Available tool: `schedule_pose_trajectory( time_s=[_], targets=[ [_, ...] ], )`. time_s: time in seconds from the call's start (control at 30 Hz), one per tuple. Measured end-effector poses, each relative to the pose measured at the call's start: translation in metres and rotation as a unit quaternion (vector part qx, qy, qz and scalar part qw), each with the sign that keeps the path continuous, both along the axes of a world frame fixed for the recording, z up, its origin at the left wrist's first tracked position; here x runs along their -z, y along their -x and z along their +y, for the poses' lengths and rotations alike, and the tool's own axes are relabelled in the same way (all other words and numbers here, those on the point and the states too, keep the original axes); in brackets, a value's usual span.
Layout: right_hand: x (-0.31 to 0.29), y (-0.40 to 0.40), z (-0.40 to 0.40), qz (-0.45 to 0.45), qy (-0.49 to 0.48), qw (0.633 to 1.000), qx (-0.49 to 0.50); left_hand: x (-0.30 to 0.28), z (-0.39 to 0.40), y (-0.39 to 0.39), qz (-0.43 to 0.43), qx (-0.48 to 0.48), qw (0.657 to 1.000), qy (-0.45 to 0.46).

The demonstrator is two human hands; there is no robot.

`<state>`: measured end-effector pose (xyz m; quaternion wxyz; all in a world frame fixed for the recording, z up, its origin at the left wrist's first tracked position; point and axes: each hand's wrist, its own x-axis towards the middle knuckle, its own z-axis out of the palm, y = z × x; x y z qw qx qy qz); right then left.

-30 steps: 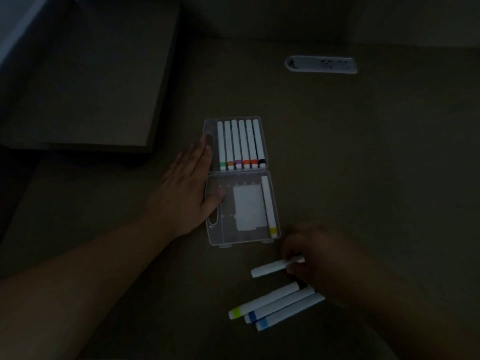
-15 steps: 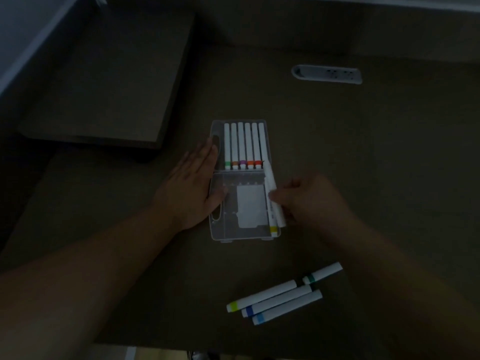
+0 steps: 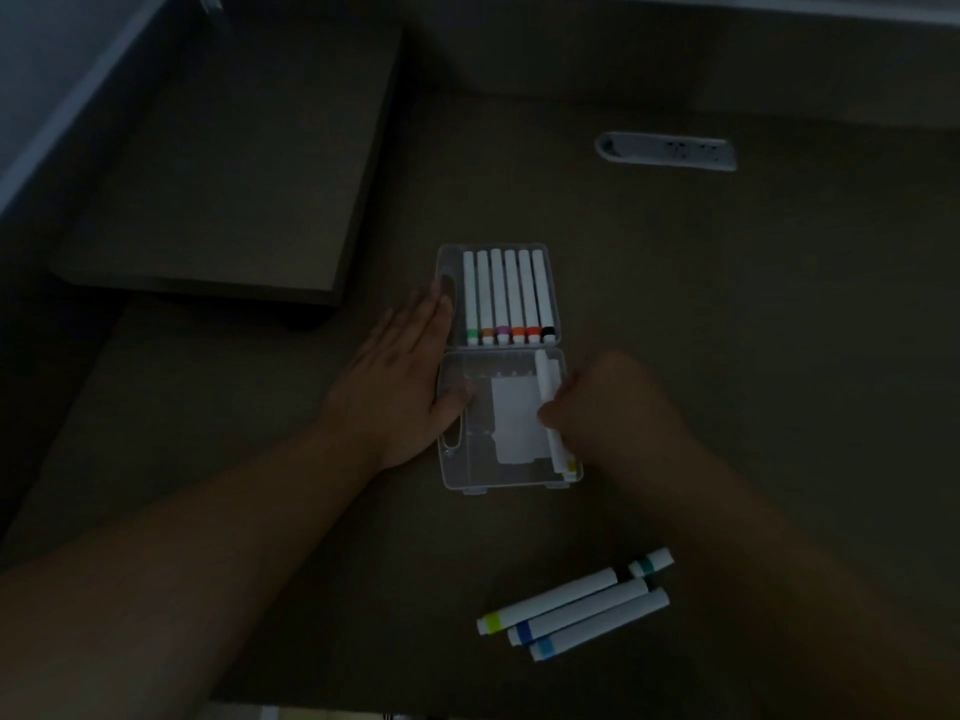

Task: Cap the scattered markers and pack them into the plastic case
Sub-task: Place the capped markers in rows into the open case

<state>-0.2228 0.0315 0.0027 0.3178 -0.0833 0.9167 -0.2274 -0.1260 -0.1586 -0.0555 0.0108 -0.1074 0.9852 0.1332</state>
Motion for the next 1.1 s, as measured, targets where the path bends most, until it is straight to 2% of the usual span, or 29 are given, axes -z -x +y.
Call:
schedule_pose_trajectory(
  time_s=[0.1,0.43,0.67,0.83,0.93,1.0,1.1],
  targets=[
    [0.001,0.004,-0.003,-0.031,-0.012,0.999,-0.002,0.0,0.0,0.0,0.004,-0.002,1.0,0.001],
    [0.004,0.01,-0.001,-0.042,-0.039,0.997,-0.048,-0.002,0.0,-0.001,-0.006,-0.002,1.0,-0.012],
    [-0.006,0.018,0.004,-0.118,-0.052,0.99,-0.052,-0.001,-0.001,0.0,-0.005,0.0,1.0,-0.007],
    [-0.022,0.01,0.023,-0.057,-0.028,0.991,-0.119,0.0,-0.001,0.0,-0.004,0.0,1.0,-0.012],
    [-0.038,-0.01,0.046,-0.081,-0.028,0.981,-0.173,0.0,-0.002,0.001,-0.005,0.001,1.0,-0.015],
    [-0.04,-0.029,0.057,-0.11,-0.055,0.958,-0.258,0.001,-0.001,0.0,-0.002,-0.002,1.0,-0.011],
    [-0.032,-0.053,0.063,-0.088,-0.1,0.905,-0.403,0.001,-0.001,0.0,0.0,-0.002,1.0,-0.009]
  ],
)
